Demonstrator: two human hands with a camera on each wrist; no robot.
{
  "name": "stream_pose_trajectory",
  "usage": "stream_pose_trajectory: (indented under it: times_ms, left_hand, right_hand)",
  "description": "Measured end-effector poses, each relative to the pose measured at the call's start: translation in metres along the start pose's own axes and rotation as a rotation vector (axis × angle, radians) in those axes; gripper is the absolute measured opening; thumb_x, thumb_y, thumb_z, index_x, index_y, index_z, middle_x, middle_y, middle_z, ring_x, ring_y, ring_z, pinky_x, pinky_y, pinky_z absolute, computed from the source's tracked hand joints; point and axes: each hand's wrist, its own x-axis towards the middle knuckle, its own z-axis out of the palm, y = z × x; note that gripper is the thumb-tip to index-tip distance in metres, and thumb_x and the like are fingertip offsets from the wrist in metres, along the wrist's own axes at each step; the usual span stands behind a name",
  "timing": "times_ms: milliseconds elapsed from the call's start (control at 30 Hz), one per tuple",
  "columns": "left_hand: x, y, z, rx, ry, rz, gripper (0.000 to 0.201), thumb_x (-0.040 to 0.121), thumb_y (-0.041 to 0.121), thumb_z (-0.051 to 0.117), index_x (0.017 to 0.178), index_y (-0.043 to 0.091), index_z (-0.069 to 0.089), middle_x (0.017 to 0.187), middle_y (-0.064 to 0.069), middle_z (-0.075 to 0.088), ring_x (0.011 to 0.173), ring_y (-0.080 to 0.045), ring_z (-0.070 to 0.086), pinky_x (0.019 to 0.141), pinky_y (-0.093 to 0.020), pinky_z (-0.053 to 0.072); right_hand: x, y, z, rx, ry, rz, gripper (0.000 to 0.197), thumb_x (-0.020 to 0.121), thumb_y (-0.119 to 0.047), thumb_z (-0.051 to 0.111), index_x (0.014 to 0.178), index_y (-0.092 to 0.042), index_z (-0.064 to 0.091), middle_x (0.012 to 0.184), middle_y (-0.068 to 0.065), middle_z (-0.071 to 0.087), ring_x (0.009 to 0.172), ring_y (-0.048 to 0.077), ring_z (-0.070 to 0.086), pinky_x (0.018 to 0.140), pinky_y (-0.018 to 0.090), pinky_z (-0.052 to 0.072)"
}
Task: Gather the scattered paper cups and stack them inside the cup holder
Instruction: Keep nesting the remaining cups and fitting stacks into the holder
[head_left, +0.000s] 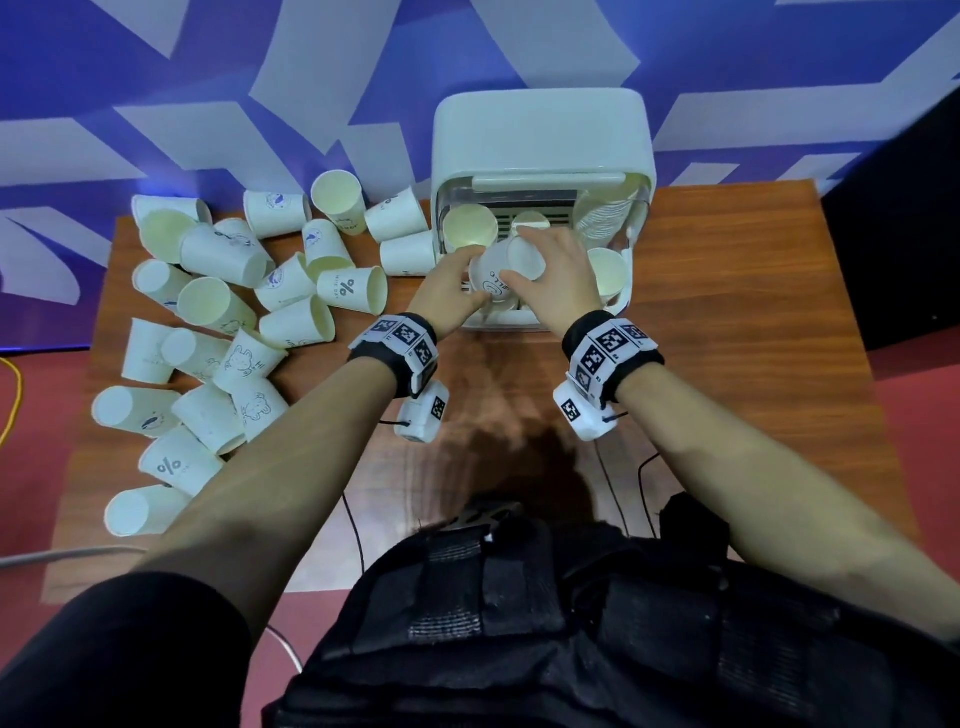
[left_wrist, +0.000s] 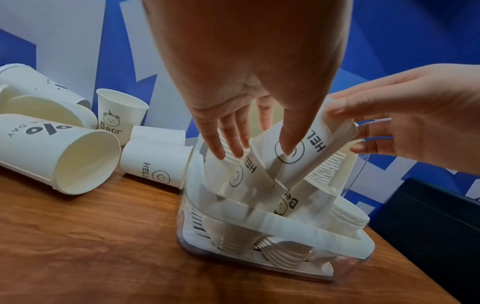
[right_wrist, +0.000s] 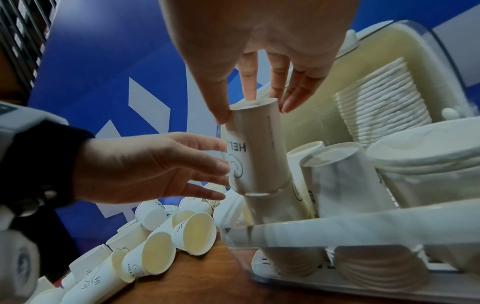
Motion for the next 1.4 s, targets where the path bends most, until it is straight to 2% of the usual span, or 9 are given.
stream_pose_trajectory:
  times_ms: [233,500,667,833,1000,1133,1233,1300,1400]
  left_hand:
    - [0.010,-0.005,0.009,0.029,-0.027,-0.045,0.049,0.084,0.013,0.067,0.128,0.009,0.045,0.126,-0.011,0.056,0.115,-0.024,0.052,0.096,-0.033,0.040]
    - [0.008,-0.021,0.015,0.070,-0.038,-0.073,0.055,0.087,0.014,0.065,0.138,0.010,0.043,0.137,-0.010,0.052,0.126,-0.024,0.048,0.095,-0.023,0.032]
    - [0.006,-0.021,0.012,0.002,-0.028,-0.049,0.062,0.088,0.006,0.061,0.143,0.015,0.034,0.136,-0.007,0.052,0.108,-0.014,0.053,0.084,-0.015,0.036]
    - [0.008,-0.026,0.014,-0.088,0.012,0.013,0.068,0.087,0.002,0.053,0.147,0.023,0.031,0.144,0.000,0.044,0.111,-0.017,0.055,0.094,-0.027,0.046]
    - [0.009,-0.034,0.016,-0.147,0.015,0.005,0.062,0.091,0.002,0.051,0.145,0.029,0.037,0.142,0.005,0.045,0.104,-0.012,0.058,0.092,-0.022,0.049]
    - [0.011,-0.032,0.012,-0.158,-0.009,-0.012,0.061,0.092,0.002,0.049,0.145,0.030,0.037,0.143,0.003,0.047,0.107,-0.018,0.060,0.094,-0.032,0.051]
    - [0.008,-0.029,0.005,-0.090,-0.047,-0.003,0.059,0.095,0.007,0.048,0.147,0.029,0.032,0.140,-0.003,0.050,0.111,-0.016,0.057,0.098,-0.025,0.045]
    - [0.003,-0.030,0.002,-0.064,-0.022,-0.025,0.055,0.097,0.012,0.047,0.147,0.029,0.031,0.134,-0.008,0.054,0.111,-0.017,0.057,0.097,-0.025,0.044]
    - [-0.012,-0.041,-0.001,-0.070,0.052,-0.077,0.053,0.097,0.015,0.046,0.147,0.025,0.032,0.124,-0.011,0.058,0.111,-0.020,0.056,0.098,-0.032,0.045]
  right_hand:
    - [0.009,0.006,-0.001,-0.043,-0.050,0.005,0.057,0.087,-0.034,0.063,0.139,-0.019,0.046,0.129,0.006,0.046,0.125,0.022,0.037,0.106,0.031,0.031]
    - [0.027,0.012,0.013,-0.094,-0.267,-0.006,0.060,0.091,-0.033,0.060,0.144,-0.017,0.038,0.139,0.009,0.042,0.130,0.027,0.033,0.106,0.030,0.025]
    - [0.040,0.012,0.019,-0.110,-0.286,-0.005,0.061,0.091,-0.033,0.060,0.145,-0.014,0.037,0.142,0.010,0.042,0.131,0.027,0.036,0.108,0.031,0.028]
    - [0.041,0.012,0.029,-0.073,-0.300,-0.024,0.059,0.090,-0.029,0.062,0.143,-0.014,0.040,0.142,0.006,0.041,0.122,0.027,0.045,0.105,0.031,0.033]
    - [0.040,0.015,0.031,-0.044,-0.269,-0.021,0.058,0.090,-0.029,0.063,0.142,-0.014,0.041,0.139,0.005,0.045,0.117,0.027,0.050,0.102,0.029,0.035]
    - [0.040,0.011,0.029,-0.109,-0.290,-0.019,0.059,0.092,-0.033,0.059,0.144,-0.016,0.038,0.141,0.005,0.043,0.124,0.026,0.043,0.105,0.031,0.033]
    - [0.039,0.004,0.027,-0.187,-0.308,-0.010,0.059,0.094,-0.033,0.055,0.146,-0.017,0.033,0.144,0.007,0.040,0.131,0.027,0.035,0.107,0.033,0.030]
    - [0.038,-0.001,0.026,-0.275,-0.322,-0.015,0.060,0.095,-0.034,0.052,0.148,-0.017,0.029,0.145,0.011,0.038,0.132,0.031,0.033,0.108,0.037,0.029]
    - [0.032,-0.007,0.024,-0.366,-0.341,-0.017,0.059,0.097,-0.030,0.047,0.149,-0.014,0.024,0.146,0.014,0.035,0.132,0.035,0.030,0.108,0.039,0.027]
